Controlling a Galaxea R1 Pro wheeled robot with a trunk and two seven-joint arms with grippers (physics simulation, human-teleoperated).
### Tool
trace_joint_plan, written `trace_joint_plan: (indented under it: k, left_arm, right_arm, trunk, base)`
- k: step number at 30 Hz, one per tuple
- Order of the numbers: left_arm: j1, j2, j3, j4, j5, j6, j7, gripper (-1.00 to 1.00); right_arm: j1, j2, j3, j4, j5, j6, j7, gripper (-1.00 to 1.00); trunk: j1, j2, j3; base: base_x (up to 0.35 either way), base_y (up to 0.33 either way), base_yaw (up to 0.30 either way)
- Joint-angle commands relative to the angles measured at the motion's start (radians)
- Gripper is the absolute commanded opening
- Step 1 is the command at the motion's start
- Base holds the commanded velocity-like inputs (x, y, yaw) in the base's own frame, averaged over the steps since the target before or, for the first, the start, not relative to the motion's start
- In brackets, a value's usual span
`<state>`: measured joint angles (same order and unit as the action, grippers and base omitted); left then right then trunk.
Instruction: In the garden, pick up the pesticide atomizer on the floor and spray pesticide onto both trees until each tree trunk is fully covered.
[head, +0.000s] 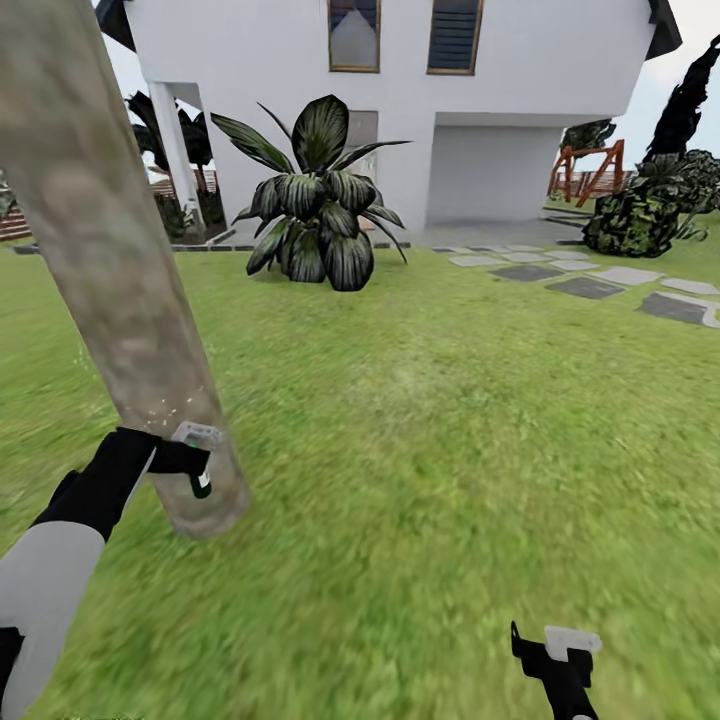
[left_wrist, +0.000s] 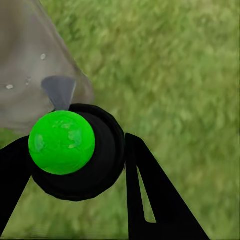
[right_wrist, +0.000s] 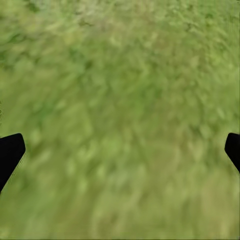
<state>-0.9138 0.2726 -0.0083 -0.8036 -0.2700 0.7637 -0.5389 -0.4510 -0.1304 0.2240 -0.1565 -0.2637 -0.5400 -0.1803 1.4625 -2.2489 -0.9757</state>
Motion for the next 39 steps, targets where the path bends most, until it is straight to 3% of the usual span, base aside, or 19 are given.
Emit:
trace_joint_plan:
  k: [1, 7, 10, 13, 26, 36, 39]
  left_arm:
    - [0.0, 0.002, 0.0, 0.002, -0.001, 0.0, 0.002, -1.0]
    - [0.004, 0.01, 0.001, 0.01, -0.02, 0.0, 0.006, -1.0]
    - [0.006, 0.051, 0.002, 0.011, -0.02, 0.0, 0.011, -1.0]
    - [0.004, 0.077, 0.013, 0.009, -0.019, 0.008, 0.011, -1.0]
    - [0.003, 0.078, 0.026, -0.002, -0.021, 0.031, 0.011, -1.0]
    - [0.004, 0.077, 0.024, 0.005, -0.021, 0.035, 0.013, -1.0]
    - [0.014, 0.077, 0.024, 0.011, -0.019, 0.034, 0.065, -1.0]
  right_arm:
    - [0.0, 0.0, 0.0, 0.0, 0.0, 0.0, 0.0, 1.0]
    - [0.0, 0.0, 0.0, 0.0, 0.0, 0.0, 0.0, 1.0]
    - [0.0, 0.0, 0.0, 0.0, 0.0, 0.0, 0.0, 1.0]
    - [0.0, 0.0, 0.0, 0.0, 0.0, 0.0, 0.0, 1.0]
    - [0.0, 0.0, 0.0, 0.0, 0.0, 0.0, 0.001, 1.0]
    - [0.0, 0.0, 0.0, 0.0, 0.0, 0.0, 0.001, 1.0]
    - [0.0, 0.0, 0.0, 0.0, 0.0, 0.0, 0.001, 1.0]
  trunk:
    - [0.0, 0.0, 0.0]
    - [0.0, 0.0, 0.0]
    - [0.0, 0.0, 0.0]
    - [0.0, 0.0, 0.0]
    - [0.0, 0.0, 0.0]
    - [0.0, 0.0, 0.0]
    - [0.0, 0.0, 0.0]
  base:
    - [0.166, -0.251, 0.274]
    - [0.166, -0.251, 0.275]
    - [0.166, -0.251, 0.276]
    - [0.166, -0.251, 0.251]
    - [0.034, -0.269, 0.02]
    - [0.132, -0.233, 0.261]
    - [0.241, -0.184, 0.278]
